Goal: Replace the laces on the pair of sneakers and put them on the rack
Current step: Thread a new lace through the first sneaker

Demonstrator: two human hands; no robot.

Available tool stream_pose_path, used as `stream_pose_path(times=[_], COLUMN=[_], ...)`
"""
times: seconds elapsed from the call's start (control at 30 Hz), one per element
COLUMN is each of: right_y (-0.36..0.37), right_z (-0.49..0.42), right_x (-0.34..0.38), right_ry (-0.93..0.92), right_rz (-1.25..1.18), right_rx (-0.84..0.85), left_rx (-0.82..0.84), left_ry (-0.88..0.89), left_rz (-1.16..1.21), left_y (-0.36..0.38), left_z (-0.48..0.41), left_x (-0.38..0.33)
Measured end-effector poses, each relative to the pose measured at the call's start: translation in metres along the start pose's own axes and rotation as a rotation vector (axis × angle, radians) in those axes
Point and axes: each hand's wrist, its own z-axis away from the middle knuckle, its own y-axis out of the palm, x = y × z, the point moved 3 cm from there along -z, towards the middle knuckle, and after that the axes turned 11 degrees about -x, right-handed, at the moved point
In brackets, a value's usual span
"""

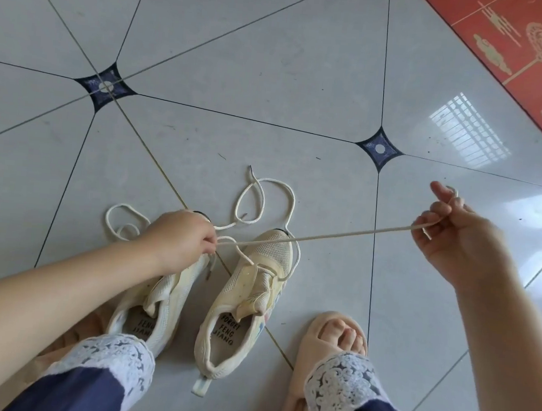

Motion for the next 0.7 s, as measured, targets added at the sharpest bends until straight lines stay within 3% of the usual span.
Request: stream_pose_path(times=[0.07, 0.17, 0.23, 0.33, 0.47, 0.53, 0.6, 0.7], right_y=[0.014, 0.044, 0.061, 0.07, 0.066, 0.057, 0.048, 0.035], right_z=[0.012, 0.041, 0.06, 0.076, 0.074, 0.066, 0.063, 0.064], right_x=[-0.012, -0.05, -0.08, -0.11, -0.117, -0.114, -0.121, -0.144], right_ry=[0.011, 0.036, -0.019, -0.159, -0.232, -0.443, -0.511, -0.324], right_rz=[0.048, 0.283, 0.508, 0.812, 0.834, 1.068, 1.357, 1.54], right_rx=[0.055, 0.22, 0.351, 0.351, 0.289, 0.229, 0.235, 0.281], left_rx=[-0.062, -0.16, -0.059, -0.047, -0.221, -0.391, -0.524, -0.352], left_ry=[0.071, 0.048, -0.008, -0.125, -0.242, -0.252, -0.156, -0.04], left_rz=[-0.025, 0.465, 0.799, 1.139, 1.274, 1.318, 1.222, 0.903], left_y=[-0.005, -0.023, -0.026, -0.022, -0.023, -0.039, -0.054, -0.039], left_z=[-0.003, -0.007, -0.009, -0.003, -0.001, -0.01, -0.017, -0.016], left_x=[-0.016, -0.057, -0.079, -0.093, -0.089, -0.076, -0.064, -0.07])
